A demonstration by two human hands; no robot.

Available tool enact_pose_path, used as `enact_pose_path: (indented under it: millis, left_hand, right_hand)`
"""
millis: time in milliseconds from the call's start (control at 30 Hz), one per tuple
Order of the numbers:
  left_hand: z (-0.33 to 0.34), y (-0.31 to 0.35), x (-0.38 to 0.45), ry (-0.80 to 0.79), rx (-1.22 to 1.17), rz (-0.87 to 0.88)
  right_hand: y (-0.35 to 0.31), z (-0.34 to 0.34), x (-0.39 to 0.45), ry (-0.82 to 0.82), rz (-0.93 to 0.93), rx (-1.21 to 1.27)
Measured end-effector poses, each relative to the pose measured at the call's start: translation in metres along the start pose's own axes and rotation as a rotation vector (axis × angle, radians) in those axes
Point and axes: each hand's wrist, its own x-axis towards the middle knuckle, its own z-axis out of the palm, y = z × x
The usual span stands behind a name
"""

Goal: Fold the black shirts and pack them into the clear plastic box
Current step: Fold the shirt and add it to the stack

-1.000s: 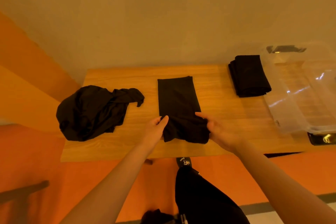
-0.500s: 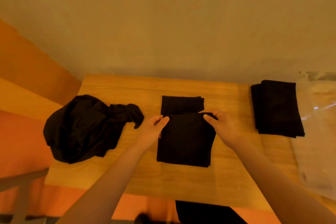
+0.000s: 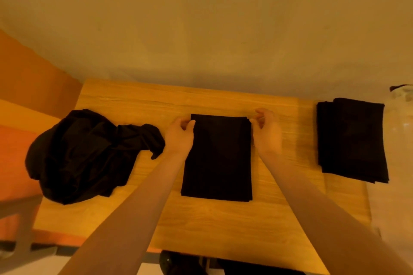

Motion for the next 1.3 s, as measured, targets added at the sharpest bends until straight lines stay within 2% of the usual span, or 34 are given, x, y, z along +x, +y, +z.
enact_pose_path:
  millis: [33, 100, 167, 200, 233, 300, 367, 433, 467, 533, 600, 700, 800, 867, 967, 1000, 1067, 1133, 1167, 1233, 1300]
  left_hand:
    - [-0.001, -0.001, -0.005, 0.093, 0.037, 0.095]
    - [0.001, -0.005, -0.014, 0.156, 0.255, 0.503]
    - [0.011, -0.014, -0.017, 0.07, 0.524, 0.901]
    - [0.016, -0.016, -0.019, -0.027, 0.654, 0.97]
    - [0.019, -0.018, -0.02, -0.113, 0.771, 0.945]
    - [0.019, -0.026, -0.013, -0.201, 0.889, 0.773]
    - [0.015, -0.032, -0.003, -0.233, 0.913, 0.614]
    - [0.011, -0.034, -0.001, -0.246, 0.95, 0.564]
    - [0.008, -0.035, -0.003, -0.243, 0.952, 0.574]
    - [-0.001, -0.038, -0.014, -0.158, 0.932, 0.707]
    - [-0.01, -0.055, -0.032, -0.142, 0.909, 0.935]
    - [-0.025, -0.096, -0.061, -0.328, 0.942, 1.123]
    - [-0.033, -0.121, -0.072, -0.385, 1.016, 1.098]
    - [-0.033, -0.121, -0.071, -0.36, 0.966, 1.065]
    - [-0.032, -0.114, -0.072, -0.316, 0.853, 1.001]
    - [-0.032, -0.112, -0.075, -0.314, 0.743, 0.933]
    - [-0.033, -0.102, -0.086, -0.273, 0.475, 0.657]
    - [-0.028, -0.088, -0.096, -0.101, 0.292, 0.415]
    - [-0.025, -0.083, -0.099, -0.054, 0.225, 0.298]
    - [-0.023, -0.079, -0.106, -0.038, 0.14, 0.162]
    - [-0.026, -0.088, -0.115, -0.064, 0.208, 0.254]
  right_hand:
    - [0.001, 0.0, -0.004, 0.021, -0.11, -0.07]
    - [0.002, 0.006, -0.016, -0.033, -0.422, -0.281]
    - [0.009, 0.02, -0.027, -0.174, -0.657, -0.515]
    - [0.014, 0.025, -0.029, -0.249, -0.661, -0.602]
    - [0.019, 0.028, -0.029, -0.295, -0.609, -0.659]
    - [0.027, 0.029, -0.024, -0.322, -0.499, -0.708]
    - [0.033, 0.028, -0.018, -0.34, -0.433, -0.729]
    - [0.032, 0.024, -0.016, -0.353, -0.383, -0.744]
    - [0.031, 0.02, -0.016, -0.339, -0.348, -0.726]
    - [0.035, 0.007, -0.021, -0.307, -0.338, -0.679]
    - [0.043, -0.007, -0.035, -0.278, -0.504, -0.681]
    - [0.059, -0.015, -0.074, -0.382, -0.774, -0.734]
    - [0.078, -0.013, -0.105, -0.526, -0.835, -0.859]
    - [0.086, -0.015, -0.113, -0.528, -0.783, -0.875]
    - [0.087, -0.022, -0.117, -0.464, -0.68, -0.753]
    - [0.084, -0.025, -0.118, -0.434, -0.621, -0.651]
    - [0.077, -0.027, -0.122, -0.362, -0.38, -0.378]
    - [0.068, -0.022, -0.125, -0.318, -0.14, -0.182]
    - [0.064, -0.02, -0.127, -0.276, -0.09, -0.139]
    - [0.057, -0.018, -0.135, -0.224, -0.123, -0.191]
    - [0.059, -0.019, -0.145, -0.261, -0.328, -0.391]
